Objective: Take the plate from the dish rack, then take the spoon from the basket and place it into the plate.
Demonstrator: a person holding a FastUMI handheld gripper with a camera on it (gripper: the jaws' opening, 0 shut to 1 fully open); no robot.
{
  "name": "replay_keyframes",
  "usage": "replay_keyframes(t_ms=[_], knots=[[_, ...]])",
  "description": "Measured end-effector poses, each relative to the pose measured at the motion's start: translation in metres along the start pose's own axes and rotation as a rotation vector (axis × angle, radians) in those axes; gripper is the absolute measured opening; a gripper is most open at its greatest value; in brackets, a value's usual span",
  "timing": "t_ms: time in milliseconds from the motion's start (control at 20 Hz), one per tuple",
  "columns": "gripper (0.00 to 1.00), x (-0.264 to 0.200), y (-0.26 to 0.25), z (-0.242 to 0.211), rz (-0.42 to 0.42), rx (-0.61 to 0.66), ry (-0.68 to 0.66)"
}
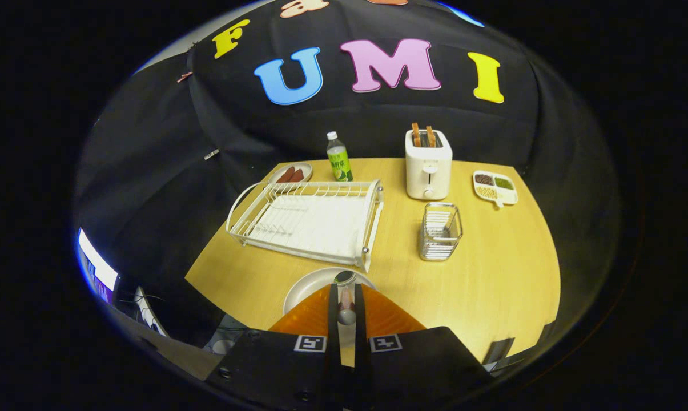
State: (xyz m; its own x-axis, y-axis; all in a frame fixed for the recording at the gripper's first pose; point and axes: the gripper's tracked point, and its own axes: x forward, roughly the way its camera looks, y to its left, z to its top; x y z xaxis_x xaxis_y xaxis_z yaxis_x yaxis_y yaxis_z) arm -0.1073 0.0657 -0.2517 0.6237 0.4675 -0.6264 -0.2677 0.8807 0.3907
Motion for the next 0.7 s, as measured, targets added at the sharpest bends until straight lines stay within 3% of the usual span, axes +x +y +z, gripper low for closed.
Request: replay_keyframes(t_ms=[300, 700], knots=[[0.13, 0.047, 0.009, -0.034, -0.008, -0.029, 0.055], [0.14, 0.077, 0.007, -0.068, -0.009, -0.062, 0.142]])
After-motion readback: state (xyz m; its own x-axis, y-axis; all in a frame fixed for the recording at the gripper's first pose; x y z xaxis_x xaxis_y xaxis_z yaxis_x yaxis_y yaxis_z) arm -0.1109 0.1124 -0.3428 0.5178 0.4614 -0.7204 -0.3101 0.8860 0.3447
